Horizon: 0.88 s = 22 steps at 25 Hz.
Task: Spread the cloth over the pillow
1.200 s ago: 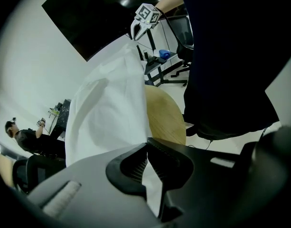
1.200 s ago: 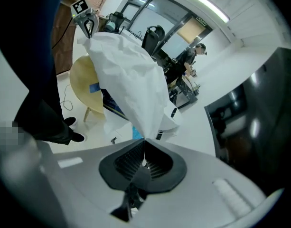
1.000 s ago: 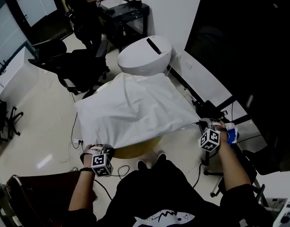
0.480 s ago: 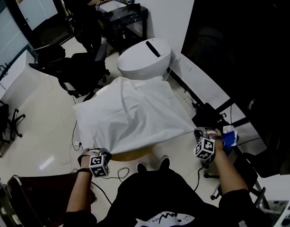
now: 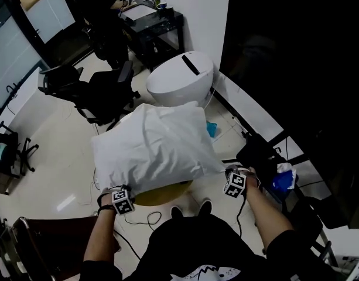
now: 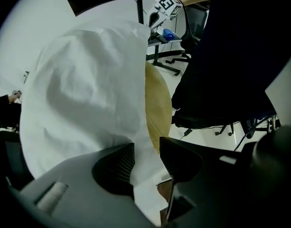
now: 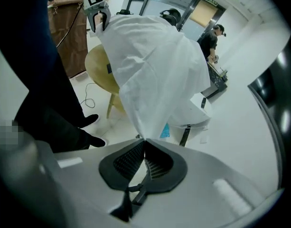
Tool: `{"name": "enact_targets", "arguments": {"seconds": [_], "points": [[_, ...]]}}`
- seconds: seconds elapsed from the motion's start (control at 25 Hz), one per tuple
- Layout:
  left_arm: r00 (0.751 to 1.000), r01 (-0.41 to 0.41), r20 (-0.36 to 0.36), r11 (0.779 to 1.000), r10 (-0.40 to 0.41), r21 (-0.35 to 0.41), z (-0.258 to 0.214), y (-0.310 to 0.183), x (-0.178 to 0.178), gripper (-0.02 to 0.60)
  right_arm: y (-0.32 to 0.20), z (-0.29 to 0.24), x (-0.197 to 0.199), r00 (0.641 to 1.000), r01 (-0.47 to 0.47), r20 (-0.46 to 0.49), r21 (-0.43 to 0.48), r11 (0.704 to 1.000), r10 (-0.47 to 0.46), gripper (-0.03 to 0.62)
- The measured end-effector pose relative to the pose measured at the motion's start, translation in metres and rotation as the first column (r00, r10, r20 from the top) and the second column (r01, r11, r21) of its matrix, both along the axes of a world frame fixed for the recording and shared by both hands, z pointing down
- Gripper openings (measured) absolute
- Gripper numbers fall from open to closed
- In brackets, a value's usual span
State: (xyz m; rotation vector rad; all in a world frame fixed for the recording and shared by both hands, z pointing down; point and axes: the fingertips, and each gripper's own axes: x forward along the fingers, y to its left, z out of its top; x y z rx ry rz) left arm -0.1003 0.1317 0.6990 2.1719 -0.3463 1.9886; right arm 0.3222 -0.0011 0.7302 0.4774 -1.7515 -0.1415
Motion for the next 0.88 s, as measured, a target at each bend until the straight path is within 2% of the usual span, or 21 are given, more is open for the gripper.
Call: {"name": "enact_targets", "arguments": {"seconds": [0.12,0.24,0.36,0.48,0.6,0.68,0.88], "points": [[0.998,0.06,0.023,0.998,-0.06,-0.014,-0.001,0.003,0.003,0.17,0.001,0.01,-0.005,0.999,-0.003,0.047,-0.055,0.998,0.006,0.022],[0.993,0.108,0.041,0.994,-0.107,-0.025,-0.005,0.004,0.008,0.176,0.001,0.015,-0.007,0.993,-0.001,0.118,-0.102,0.995,0.014,0.108],[0.99,0.135,0.034,0.991,-0.135,-0.008,-0.021,0.002,0.021,0.178,0.002,0.002,-0.008,0.972,-0.003,0.233,-0.157,0.988,0.04,0.118],[0.987,0.16,-0.001,0.987,-0.16,0.015,-0.046,-0.002,0.042,0.178,0.001,-0.009,0.009,0.948,-0.012,0.309,-0.212,0.977,0.078,0.124],[0.984,0.177,-0.035,0.982,-0.175,0.073,-0.074,-0.01,0.058,0.177,-0.008,-0.018,0.036,0.934,-0.044,0.337,-0.234,0.971,0.123,0.135],[0.979,0.199,-0.073,0.972,-0.191,0.126,-0.098,-0.023,0.064,0.177,-0.02,-0.031,0.05,0.925,-0.064,0.353,-0.217,0.974,0.14,0.139],[0.957,0.275,-0.168,0.92,-0.235,0.28,-0.153,-0.08,0.052,0.176,-0.062,-0.079,0.049,0.885,-0.103,0.438,-0.149,0.983,0.159,0.14]]}}
